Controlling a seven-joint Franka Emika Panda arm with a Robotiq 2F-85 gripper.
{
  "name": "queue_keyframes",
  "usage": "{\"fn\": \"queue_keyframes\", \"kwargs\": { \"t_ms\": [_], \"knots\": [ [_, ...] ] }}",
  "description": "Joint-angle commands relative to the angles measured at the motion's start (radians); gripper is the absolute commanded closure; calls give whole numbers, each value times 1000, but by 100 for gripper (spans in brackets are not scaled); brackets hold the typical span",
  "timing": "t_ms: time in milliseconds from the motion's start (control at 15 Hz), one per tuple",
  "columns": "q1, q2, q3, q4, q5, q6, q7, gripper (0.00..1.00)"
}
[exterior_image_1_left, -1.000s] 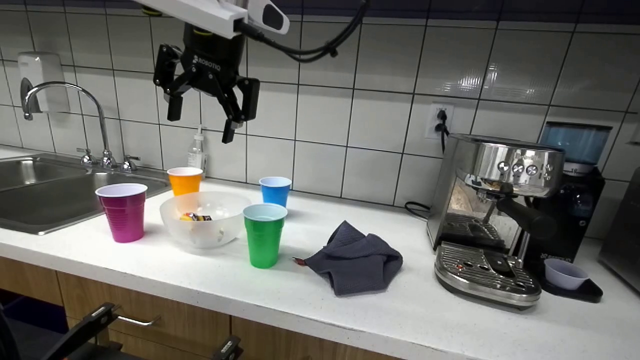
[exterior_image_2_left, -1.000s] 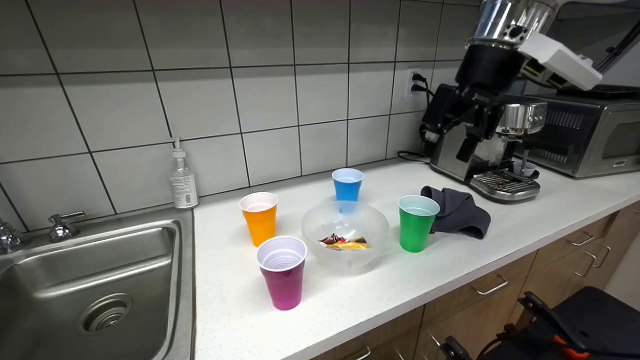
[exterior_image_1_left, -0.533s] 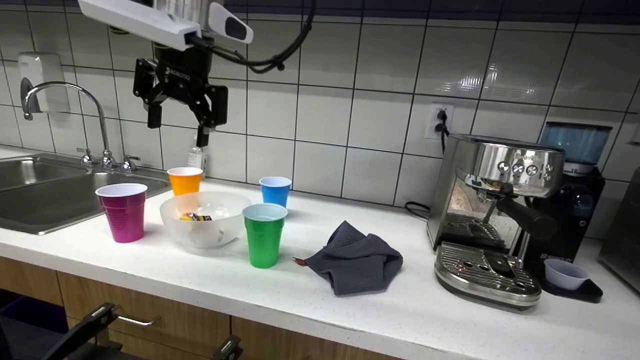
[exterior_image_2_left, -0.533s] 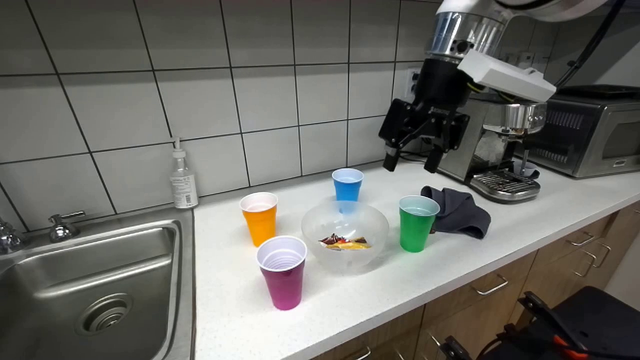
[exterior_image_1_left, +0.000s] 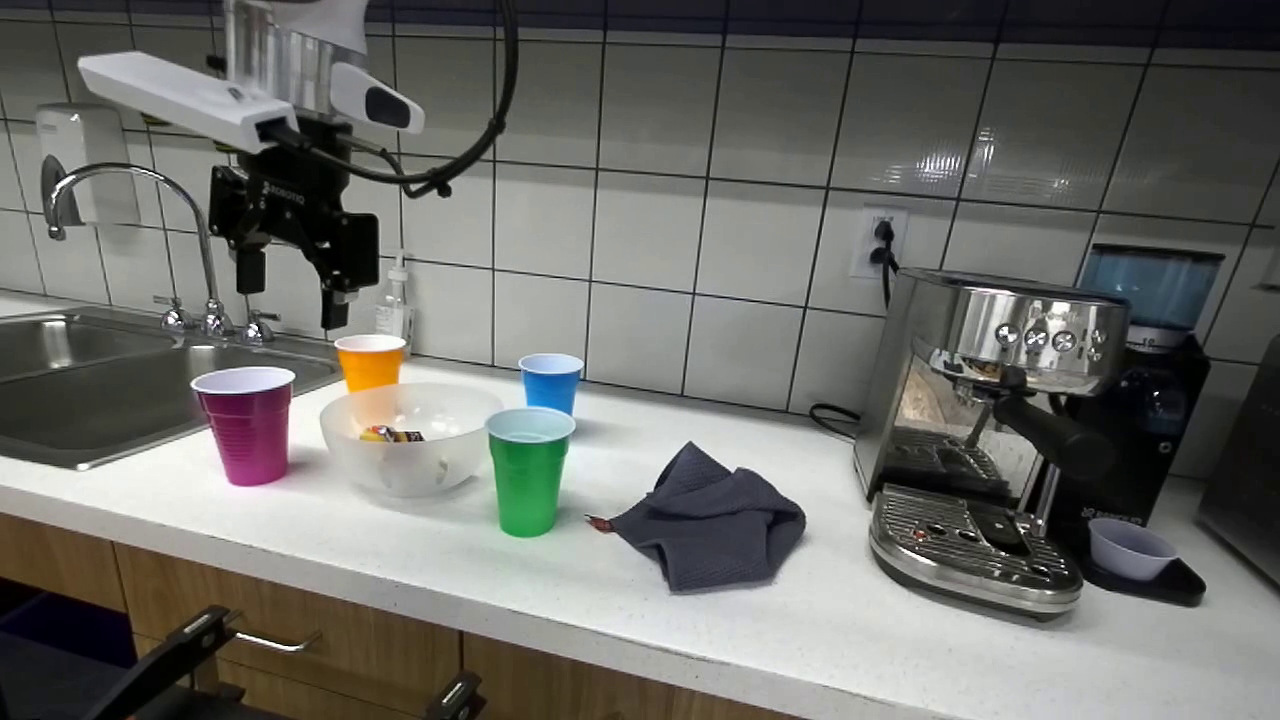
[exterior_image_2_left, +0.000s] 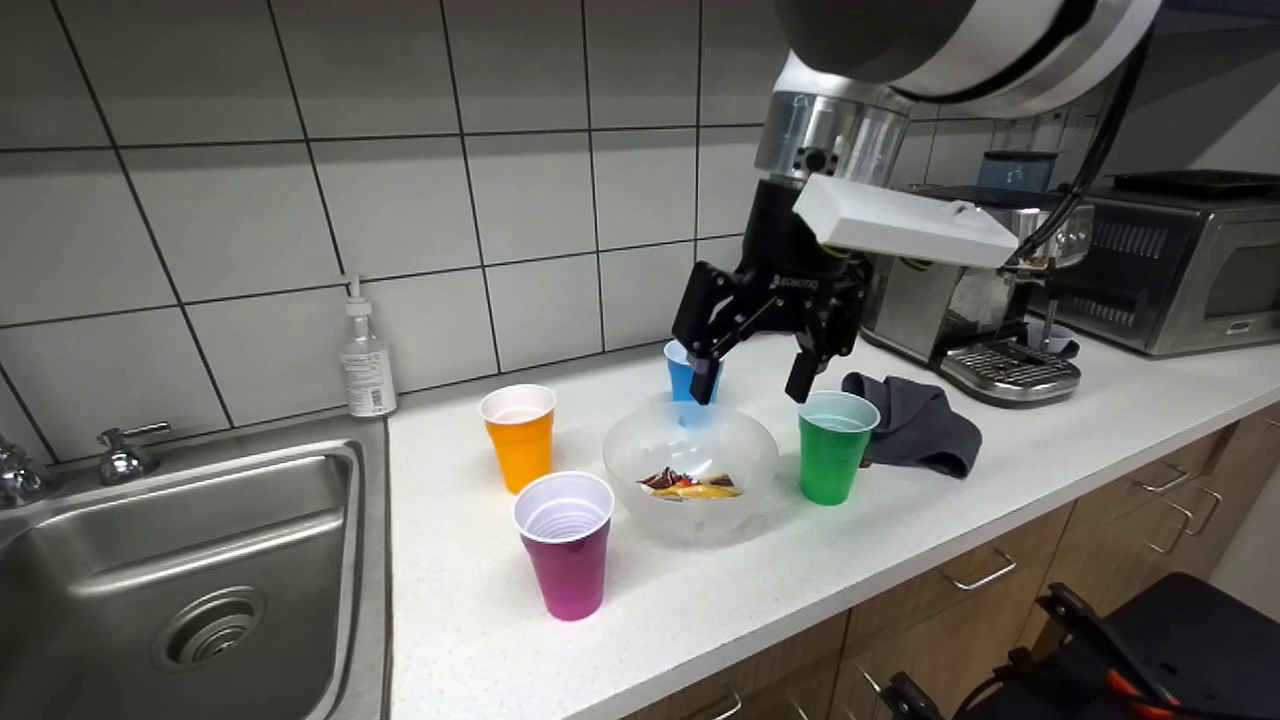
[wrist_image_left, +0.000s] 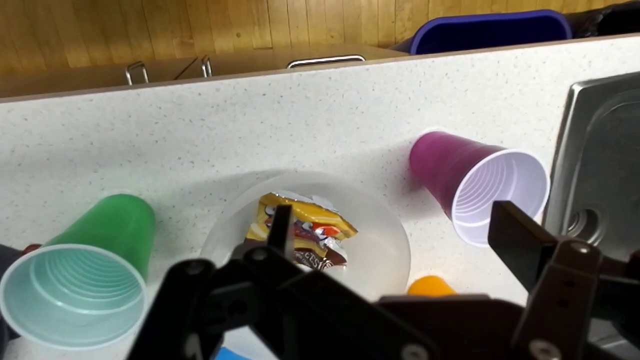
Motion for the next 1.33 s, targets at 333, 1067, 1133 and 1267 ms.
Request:
{"fn": "queue_keyframes", "kwargs": {
  "t_ms": [333,1067,1133,1267],
  "knots": [
    [66,147,47,20,91,104,50,0],
    [59,139,41,10,78,91,25,0],
    [59,139,41,10,78,92,25,0],
    [62,153,51,24,79,93,46,0]
  ]
}}
